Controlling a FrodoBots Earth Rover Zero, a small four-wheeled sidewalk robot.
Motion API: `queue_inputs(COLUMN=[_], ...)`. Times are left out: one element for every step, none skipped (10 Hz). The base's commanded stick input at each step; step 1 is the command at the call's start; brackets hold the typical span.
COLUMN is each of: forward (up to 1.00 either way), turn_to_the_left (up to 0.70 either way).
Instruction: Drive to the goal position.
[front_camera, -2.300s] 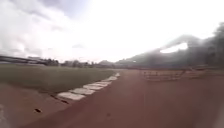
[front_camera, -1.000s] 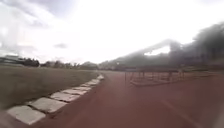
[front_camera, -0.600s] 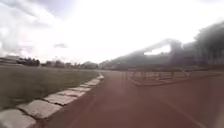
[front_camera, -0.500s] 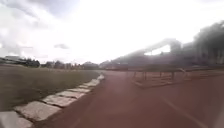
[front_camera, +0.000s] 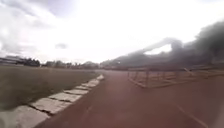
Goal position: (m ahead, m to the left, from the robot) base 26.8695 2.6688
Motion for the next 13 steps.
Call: queue_inputs(forward=[0.7, 0.7, 0.7, 0.7, 0.7, 0.7, 0.7, 0.7, 0.7, 0.7, 0.7, 0.7, 0.7], turn_to_the_left=[0.0, 0.0, 0.0, 0.0, 0.0, 0.0, 0.0, 0.0, 0.0, 0.0, 0.0, 0.0, 0.0])
